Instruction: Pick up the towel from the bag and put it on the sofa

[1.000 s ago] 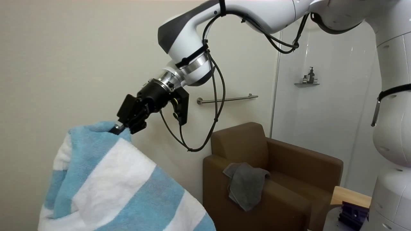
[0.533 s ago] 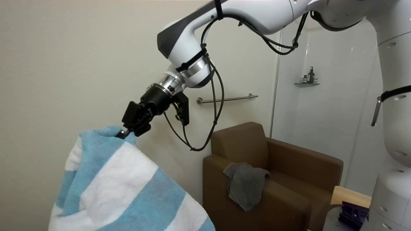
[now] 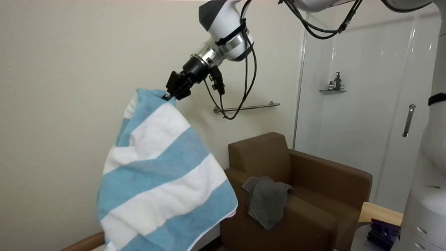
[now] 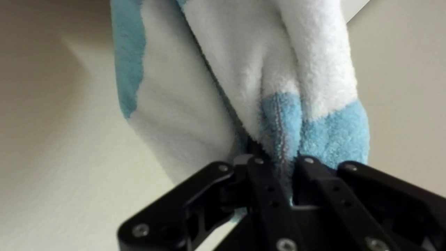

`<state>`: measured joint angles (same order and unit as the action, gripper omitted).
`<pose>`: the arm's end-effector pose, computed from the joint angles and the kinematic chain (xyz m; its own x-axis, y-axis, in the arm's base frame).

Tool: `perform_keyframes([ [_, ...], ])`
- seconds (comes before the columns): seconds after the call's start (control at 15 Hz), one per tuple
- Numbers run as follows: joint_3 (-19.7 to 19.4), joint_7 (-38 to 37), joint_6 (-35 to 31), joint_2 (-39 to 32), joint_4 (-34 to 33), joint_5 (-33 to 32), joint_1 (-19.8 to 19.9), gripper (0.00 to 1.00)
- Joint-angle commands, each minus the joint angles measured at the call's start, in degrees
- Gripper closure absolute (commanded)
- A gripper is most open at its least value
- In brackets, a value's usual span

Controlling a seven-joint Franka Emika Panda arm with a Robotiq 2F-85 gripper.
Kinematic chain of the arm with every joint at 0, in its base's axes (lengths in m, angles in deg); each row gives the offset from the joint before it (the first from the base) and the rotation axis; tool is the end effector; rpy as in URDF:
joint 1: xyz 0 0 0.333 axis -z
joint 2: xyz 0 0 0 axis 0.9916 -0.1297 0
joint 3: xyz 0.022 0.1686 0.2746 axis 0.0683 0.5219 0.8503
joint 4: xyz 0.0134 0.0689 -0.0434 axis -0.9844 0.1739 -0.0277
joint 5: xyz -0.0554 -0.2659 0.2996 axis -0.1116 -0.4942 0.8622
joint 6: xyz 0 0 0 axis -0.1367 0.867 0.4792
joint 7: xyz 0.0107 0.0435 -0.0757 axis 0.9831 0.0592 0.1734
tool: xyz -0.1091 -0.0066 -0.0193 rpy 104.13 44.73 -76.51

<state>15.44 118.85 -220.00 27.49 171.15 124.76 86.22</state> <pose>0.6133 0.1125 0.4988 0.7982 0.2133 0.5634 0.5148 -0.7272 -0.4540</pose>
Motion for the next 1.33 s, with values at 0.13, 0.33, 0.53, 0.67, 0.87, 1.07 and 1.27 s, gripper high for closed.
perform_keyframes([
  [0.13, -8.97, -2.73, -2.26, 10.15, -1.79, -7.52, -0.45, 0.9],
  [0.33, -13.62, -3.46, -3.15, 14.63, -2.53, -12.32, 0.56, 0.9],
  [0.53, -18.84, -5.2, -3.31, 18.34, -3.45, -18.58, 2.31, 0.9],
  [0.67, -22.64, -6.38, -3.13, 20.43, -3.86, -22.23, 3.68, 0.9],
  [0.87, -28.15, -8.85, -3.13, 22.8, -4.39, -26.6, 5.89, 0.91],
  [1.07, -30.93, -7.6, -1.57, 22.49, -3.72, -26.5, 4.07, 0.86],
  [1.27, -31.08, -7.47, -1.15, 21.89, -3.19, -26.31, 3.42, 0.86],
])
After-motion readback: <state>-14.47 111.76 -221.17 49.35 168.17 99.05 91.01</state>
